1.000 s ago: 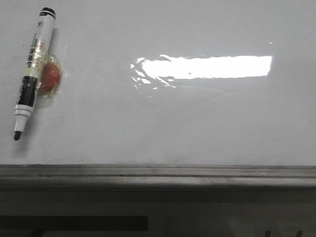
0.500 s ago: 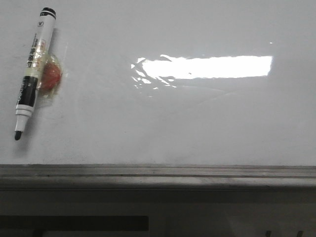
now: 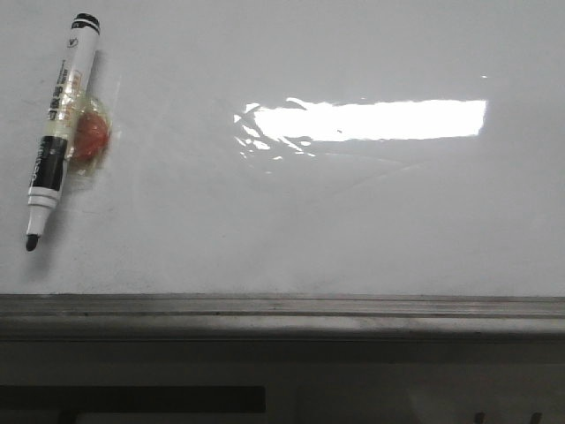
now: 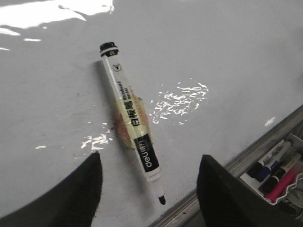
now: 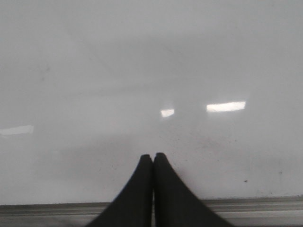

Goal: Write number 6 on whiteboard

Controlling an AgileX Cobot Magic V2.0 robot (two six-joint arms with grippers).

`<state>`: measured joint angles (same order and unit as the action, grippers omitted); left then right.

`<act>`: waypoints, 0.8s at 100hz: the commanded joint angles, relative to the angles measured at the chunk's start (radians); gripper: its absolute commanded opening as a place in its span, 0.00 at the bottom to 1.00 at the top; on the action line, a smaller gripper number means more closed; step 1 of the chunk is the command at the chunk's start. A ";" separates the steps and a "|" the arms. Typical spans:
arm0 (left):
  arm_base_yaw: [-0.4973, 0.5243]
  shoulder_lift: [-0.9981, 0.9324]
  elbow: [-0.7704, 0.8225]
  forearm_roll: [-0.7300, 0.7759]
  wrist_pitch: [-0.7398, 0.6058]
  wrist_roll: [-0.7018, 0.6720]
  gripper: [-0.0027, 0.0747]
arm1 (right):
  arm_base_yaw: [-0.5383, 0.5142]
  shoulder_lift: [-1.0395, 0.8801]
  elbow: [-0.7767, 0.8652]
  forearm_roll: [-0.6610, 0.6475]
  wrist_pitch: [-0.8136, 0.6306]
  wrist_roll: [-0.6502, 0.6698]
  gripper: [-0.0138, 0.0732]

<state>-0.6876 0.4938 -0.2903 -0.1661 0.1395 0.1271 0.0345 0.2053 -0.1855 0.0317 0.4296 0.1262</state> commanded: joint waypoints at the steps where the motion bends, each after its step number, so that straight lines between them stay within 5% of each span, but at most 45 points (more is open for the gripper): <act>1: -0.036 0.062 -0.028 -0.017 -0.139 0.000 0.57 | -0.005 0.018 -0.038 -0.003 -0.080 -0.002 0.09; 38: -0.093 0.243 -0.029 -0.074 -0.313 0.000 0.60 | -0.005 0.018 -0.038 -0.003 -0.080 -0.002 0.09; 80: -0.093 0.358 -0.029 -0.174 -0.350 0.000 0.66 | -0.005 0.018 -0.038 -0.003 -0.083 -0.002 0.09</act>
<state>-0.7754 0.8331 -0.2903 -0.3216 -0.1197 0.1271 0.0345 0.2053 -0.1892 0.0317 0.4291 0.1262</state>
